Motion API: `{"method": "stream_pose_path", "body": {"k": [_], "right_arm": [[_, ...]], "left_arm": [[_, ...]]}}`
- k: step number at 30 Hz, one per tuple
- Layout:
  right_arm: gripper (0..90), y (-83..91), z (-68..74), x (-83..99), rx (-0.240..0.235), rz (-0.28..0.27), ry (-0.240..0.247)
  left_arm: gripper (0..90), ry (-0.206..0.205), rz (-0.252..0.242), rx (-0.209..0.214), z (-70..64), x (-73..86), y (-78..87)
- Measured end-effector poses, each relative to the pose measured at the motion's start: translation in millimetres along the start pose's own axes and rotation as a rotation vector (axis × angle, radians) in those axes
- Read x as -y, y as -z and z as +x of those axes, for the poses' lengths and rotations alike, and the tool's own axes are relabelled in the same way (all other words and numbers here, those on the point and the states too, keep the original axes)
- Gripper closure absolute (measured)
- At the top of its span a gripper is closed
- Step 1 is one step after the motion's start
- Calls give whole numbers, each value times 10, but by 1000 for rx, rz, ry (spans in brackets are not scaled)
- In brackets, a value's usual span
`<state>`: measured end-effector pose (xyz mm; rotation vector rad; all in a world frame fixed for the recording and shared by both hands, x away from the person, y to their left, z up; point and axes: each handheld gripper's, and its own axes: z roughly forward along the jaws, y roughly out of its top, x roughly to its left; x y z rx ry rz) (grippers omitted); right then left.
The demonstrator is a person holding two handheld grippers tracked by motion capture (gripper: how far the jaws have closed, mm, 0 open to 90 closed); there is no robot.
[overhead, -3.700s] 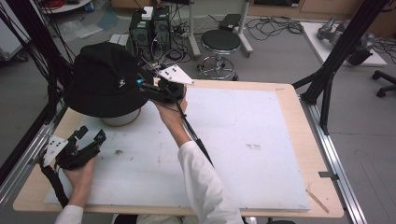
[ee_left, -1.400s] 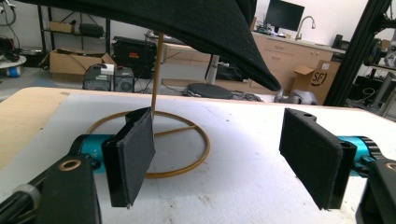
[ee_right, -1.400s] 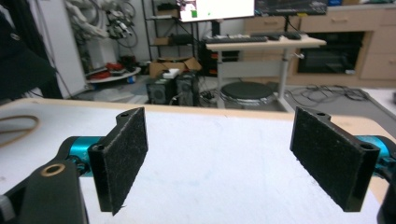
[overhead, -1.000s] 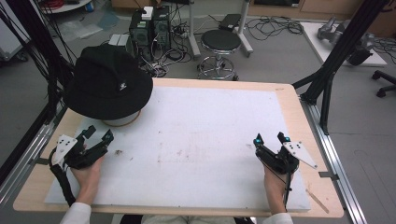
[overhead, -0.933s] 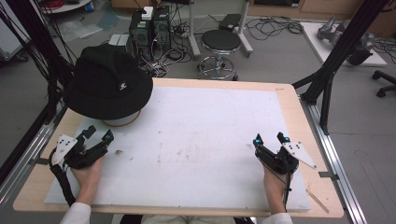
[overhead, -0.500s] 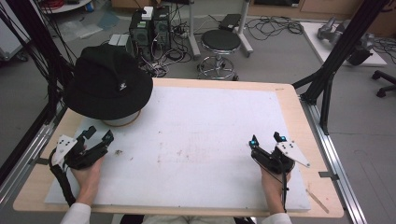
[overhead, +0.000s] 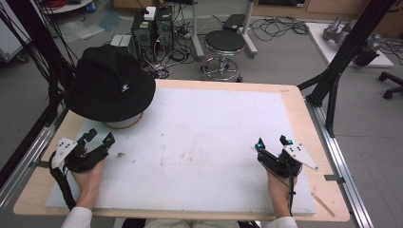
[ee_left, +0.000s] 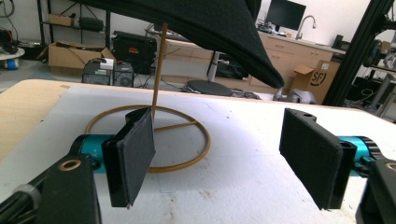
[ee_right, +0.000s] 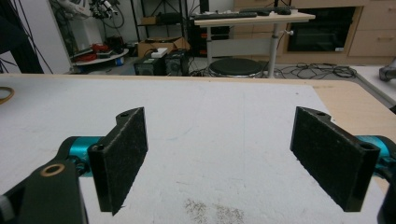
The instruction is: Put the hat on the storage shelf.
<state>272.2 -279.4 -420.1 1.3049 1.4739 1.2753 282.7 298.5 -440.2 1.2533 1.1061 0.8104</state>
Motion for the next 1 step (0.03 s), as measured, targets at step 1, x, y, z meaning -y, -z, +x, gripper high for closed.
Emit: {"method": "stream_pose_path", "body": {"k": [1], "right_arm": [[180, 0, 0, 0, 0, 0, 0]], "left_arm": [[267, 0, 2, -1, 5, 1, -2]]}}
